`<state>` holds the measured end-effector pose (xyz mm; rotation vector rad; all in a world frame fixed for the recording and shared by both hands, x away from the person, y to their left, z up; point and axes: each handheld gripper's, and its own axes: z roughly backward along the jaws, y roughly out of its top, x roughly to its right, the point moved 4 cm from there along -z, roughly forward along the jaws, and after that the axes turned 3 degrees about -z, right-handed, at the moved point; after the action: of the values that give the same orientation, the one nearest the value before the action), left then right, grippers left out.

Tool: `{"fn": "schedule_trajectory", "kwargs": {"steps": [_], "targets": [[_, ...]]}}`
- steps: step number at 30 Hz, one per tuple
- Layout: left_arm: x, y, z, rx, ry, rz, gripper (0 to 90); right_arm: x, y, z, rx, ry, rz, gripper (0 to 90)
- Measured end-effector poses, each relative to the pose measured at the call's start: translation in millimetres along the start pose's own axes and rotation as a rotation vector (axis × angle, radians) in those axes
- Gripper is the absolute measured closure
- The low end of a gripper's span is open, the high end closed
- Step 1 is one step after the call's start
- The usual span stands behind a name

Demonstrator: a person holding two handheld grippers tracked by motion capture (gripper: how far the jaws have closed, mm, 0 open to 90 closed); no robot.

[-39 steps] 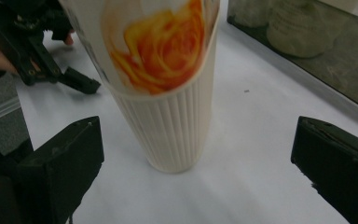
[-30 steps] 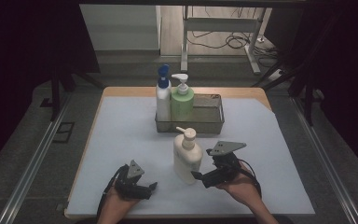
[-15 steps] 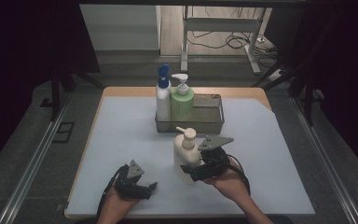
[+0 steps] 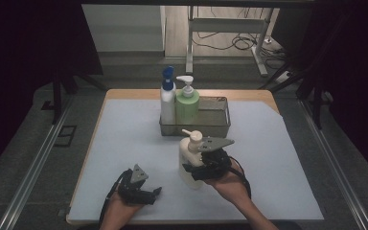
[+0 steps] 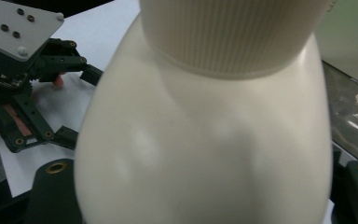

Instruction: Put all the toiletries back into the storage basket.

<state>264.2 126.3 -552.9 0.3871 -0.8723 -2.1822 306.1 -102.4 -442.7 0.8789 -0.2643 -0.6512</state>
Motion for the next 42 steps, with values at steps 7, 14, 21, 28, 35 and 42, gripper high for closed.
{"fn": "schedule_trajectory", "kwargs": {"steps": [7,14,21,28,35,42], "targets": [[0.0,0.0,0.0,0.0,0.0,0.0,12.1,8.8,-1.0,7.5,-0.009,-0.01,0.014,34.3],[0.0,0.0,0.0,0.0,0.0,0.001,12.1,12.7,-1.4,8.2,-0.001,0.015,0.022,35.0],[0.0,0.0,0.0,0.0,-0.001,0.001,12.1,13.4,0.3,9.1,-0.021,0.028,0.036,35.5],[0.0,0.1,0.0,0.0,0.0,0.002,12.1,16.6,6.6,13.3,-0.036,0.049,0.023,35.8],[-0.1,0.1,0.0,0.0,-0.001,0.001,12.1,19.9,12.2,18.1,-0.044,0.054,0.022,36.0],[-0.2,0.1,0.0,-0.001,-0.001,0.001,12.1,26.9,22.0,27.8,-0.04,0.06,0.012,36.0]]}}
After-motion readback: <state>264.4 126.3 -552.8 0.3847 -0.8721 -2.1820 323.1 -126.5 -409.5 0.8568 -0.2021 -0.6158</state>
